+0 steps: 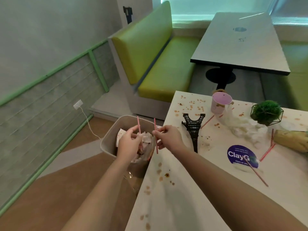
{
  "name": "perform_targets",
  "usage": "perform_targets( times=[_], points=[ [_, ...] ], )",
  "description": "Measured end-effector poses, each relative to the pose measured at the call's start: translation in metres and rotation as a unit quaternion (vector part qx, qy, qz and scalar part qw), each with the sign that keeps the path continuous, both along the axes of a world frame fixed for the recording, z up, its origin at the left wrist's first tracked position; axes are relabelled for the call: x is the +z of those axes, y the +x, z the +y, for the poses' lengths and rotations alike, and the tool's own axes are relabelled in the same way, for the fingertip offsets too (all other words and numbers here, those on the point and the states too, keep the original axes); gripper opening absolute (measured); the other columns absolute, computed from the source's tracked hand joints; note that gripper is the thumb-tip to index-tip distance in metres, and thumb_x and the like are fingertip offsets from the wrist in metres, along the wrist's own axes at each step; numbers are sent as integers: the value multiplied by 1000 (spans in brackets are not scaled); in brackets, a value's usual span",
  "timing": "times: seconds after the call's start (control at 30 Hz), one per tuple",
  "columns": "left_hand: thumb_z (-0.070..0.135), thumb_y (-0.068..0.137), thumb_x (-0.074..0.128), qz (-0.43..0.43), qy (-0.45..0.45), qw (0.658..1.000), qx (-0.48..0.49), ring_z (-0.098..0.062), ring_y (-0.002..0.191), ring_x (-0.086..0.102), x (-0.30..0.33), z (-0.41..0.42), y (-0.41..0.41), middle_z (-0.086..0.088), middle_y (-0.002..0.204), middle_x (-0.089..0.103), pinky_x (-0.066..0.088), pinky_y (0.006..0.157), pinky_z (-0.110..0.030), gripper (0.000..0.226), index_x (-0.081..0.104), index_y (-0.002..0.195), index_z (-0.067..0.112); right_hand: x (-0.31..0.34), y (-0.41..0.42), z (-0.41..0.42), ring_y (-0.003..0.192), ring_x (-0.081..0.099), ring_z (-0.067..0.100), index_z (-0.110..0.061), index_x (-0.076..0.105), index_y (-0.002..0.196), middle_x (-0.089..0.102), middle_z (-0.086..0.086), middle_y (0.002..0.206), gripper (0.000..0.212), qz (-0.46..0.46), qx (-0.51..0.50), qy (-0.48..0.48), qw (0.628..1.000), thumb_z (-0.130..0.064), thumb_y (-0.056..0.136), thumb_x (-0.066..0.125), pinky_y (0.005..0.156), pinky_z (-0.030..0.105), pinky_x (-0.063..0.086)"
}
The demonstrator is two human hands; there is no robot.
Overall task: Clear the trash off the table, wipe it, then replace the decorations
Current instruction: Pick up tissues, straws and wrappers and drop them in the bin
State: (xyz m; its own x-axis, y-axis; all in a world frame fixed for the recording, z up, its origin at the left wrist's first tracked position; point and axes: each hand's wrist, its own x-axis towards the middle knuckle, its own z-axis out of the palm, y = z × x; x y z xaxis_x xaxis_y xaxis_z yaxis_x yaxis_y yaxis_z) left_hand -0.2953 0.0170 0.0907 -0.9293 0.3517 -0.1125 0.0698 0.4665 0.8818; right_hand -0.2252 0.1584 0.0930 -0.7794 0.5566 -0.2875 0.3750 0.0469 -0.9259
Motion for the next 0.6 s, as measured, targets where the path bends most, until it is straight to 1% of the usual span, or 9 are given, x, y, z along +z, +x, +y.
perform_targets(
  times=[0.03,0.07,0.13,0.2,0.3,0.37,0.43,0.5,0.6],
  points=[
    [20,94,63,9,-7,1000,8,-7,67,61,0,-8,-8,6,85,65,49,58,-13,34,60,125,31,0,-9,-7,61,69,24,-13,65,89,71,13,81,13,-1,3,7,1000,-24,88,72,63,42,62],
    [18,92,64,13,-11,1000,18,-10,70,65,0,-18,-18,5,85,67,53,64,-18,35,62,126,27,0,-19,-16,63,70,24,-14,65,87,71,11,81,13,-3,6,13,1000,-24,87,73,65,44,62],
    [15,91,66,11,-25,999,32,-12,73,67,-1,-29,-29,7,83,67,58,74,-32,35,65,125,21,-1,-34,-27,66,71,22,-17,64,82,71,7,81,13,-8,9,27,1000,-23,86,74,67,43,62],
    [15,90,67,7,-38,998,40,-10,73,66,-4,-36,-38,10,82,63,59,77,-38,33,65,123,19,-2,-46,-37,67,71,21,-18,64,80,70,5,80,14,-24,14,42,999,-24,86,75,68,42,62],
    [22,91,66,9,-104,994,33,-9,78,64,-11,-43,-49,10,89,63,57,71,-33,28,62,119,21,-7,-57,-50,67,71,22,-13,67,92,69,6,82,14,-57,32,40,997,-25,88,73,60,36,62],
    [32,93,62,-14,-158,987,5,-14,87,65,-13,-46,-53,6,103,67,56,73,-32,29,60,122,24,-13,-58,-56,68,71,21,-11,69,102,70,6,86,24,-75,43,33,996,-29,87,73,55,30,60],
    [44,95,57,-25,-210,977,-29,-18,102,64,-15,-45,-54,4,118,66,49,76,-29,37,59,126,26,-19,-55,-58,73,70,20,-14,70,102,69,1,87,25,-76,42,40,995,-34,87,73,63,31,61],
    [50,94,54,-18,-219,975,-35,-17,108,61,-14,-42,-52,5,121,65,44,78,-28,39,60,126,27,-22,-50,-54,77,69,18,-21,67,94,67,-4,87,14,-64,31,50,996,-33,88,72,73,35,61],
    [46,94,56,-11,-181,983,-39,-11,100,59,-10,-27,-45,8,114,66,45,76,-28,33,62,121,28,-21,-37,-38,75,66,16,-24,66,90,66,-3,86,6,-51,5,57,997,-29,90,69,72,32,60]
  ],
)
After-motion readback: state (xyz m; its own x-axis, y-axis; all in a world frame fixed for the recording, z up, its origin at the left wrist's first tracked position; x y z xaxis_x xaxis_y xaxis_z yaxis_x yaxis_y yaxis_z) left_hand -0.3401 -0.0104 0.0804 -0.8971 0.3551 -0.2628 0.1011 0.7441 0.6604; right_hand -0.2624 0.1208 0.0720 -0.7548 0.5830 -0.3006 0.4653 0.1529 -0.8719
